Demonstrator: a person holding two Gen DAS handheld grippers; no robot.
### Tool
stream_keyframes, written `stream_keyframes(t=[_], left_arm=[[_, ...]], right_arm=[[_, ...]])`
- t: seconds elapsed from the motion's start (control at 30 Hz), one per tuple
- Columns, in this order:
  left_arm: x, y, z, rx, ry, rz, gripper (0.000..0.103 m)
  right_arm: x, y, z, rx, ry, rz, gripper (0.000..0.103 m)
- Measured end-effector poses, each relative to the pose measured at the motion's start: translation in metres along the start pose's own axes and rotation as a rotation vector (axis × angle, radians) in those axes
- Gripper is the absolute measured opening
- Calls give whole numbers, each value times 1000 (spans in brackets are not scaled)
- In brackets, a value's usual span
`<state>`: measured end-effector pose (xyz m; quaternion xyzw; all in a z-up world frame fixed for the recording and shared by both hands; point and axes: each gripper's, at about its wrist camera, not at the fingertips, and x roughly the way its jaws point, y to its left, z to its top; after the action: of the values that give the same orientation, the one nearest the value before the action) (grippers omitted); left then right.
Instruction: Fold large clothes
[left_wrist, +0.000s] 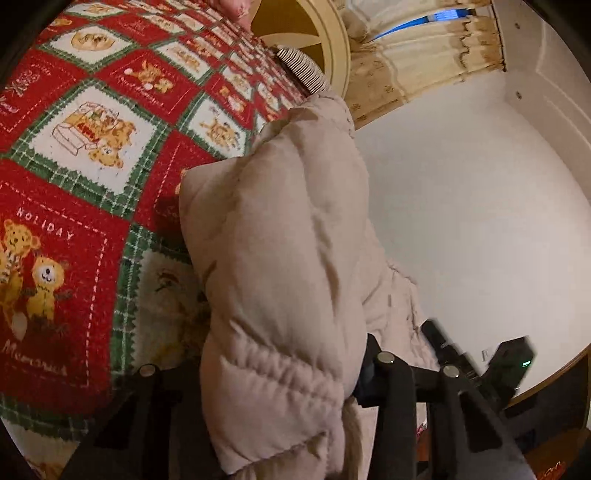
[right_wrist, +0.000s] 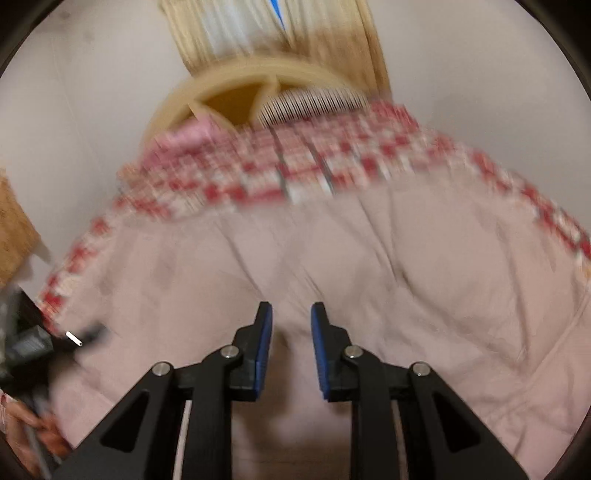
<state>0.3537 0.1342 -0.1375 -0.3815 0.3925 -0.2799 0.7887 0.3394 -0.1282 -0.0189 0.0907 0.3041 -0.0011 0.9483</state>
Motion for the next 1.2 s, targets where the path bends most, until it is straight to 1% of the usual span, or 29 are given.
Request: stream_keyframes(t=[0.03, 0.1, 0.13, 0.17, 0.2, 0.23, 0.33, 0.4, 0.53, 0.57, 0.63, 0.7, 0.73, 0.77, 0.83, 0.9, 0.93, 0.97, 1.0, 1.03, 1.07, 1.1, 1.2], left_arm=[[-1, -2, -1, 8, -9, -9, 42], [-2, 0, -3, 11, -15, -24, 42], [-3, 0, -4, 6, -21, -41, 42], [-9, 5, -5, 0, -29, -64, 42], [-17, 4, -13, -11, -38, -102, 42], [-22, 3, -15, -18, -49, -143, 41], [-30, -15, -16, 29, -56, -200, 40], [-36, -29, -18, 46, -56, -263, 40], [-50, -58, -23, 108, -44, -325, 40], [-53, -67, -25, 126, -37, -339, 40], [-55, -83, -26, 163, -29, -343, 40], [-64, -97, -30, 190, -25, -365, 40], [-72, -104, -32, 206, -24, -374, 40], [-81, -112, -33, 226, -28, -373, 40], [-97, -121, -32, 254, -42, -355, 40], [-125, -131, -34, 271, -74, -358, 40], [-137, -136, -32, 281, -87, -378, 40], [-140, -139, -29, 287, -80, -384, 40], [-141, -143, -28, 305, -79, -347, 40], [-144, -150, -31, 356, -89, -251, 40], [-142, -152, -32, 382, -89, -210, 40], [-139, -151, -34, 393, -80, -195, 40], [-125, -138, -36, 334, -23, -263, 40]], right_arm=[[0, 9, 4, -32, -14, 8, 24], [17, 21, 5, -85, 17, -21, 24], [37, 23, 0, -93, 80, -48, 24], [69, 19, -13, -67, 205, -49, 25], [87, 14, -24, -33, 269, -24, 25], [91, 12, -28, -21, 250, -6, 23], [94, 21, -29, -58, 280, -5, 25], [96, 23, -30, -49, 300, 20, 25], [89, 2, -31, 98, 331, 135, 24], [87, 2, -33, 135, 346, 173, 24], [81, 7, -39, 165, 365, 216, 23], [76, 18, -46, 217, 387, 288, 22], [71, 30, -51, 240, 404, 333, 21], [67, 46, -59, 264, 431, 400, 20], [62, 72, -72, 317, 480, 515, 17], [58, 104, -89, 419, 557, 682, 15], [57, 121, -99, 457, 599, 764, 14], [56, 143, -109, 473, 647, 842, 14], [55, 157, -115, 468, 676, 885, 14], [55, 174, -120, 457, 703, 931, 13], [56, 179, -123, 452, 712, 940, 13], [59, 181, -124, 444, 721, 930, 13], [61, 168, -124, 444, 741, 925, 10]])
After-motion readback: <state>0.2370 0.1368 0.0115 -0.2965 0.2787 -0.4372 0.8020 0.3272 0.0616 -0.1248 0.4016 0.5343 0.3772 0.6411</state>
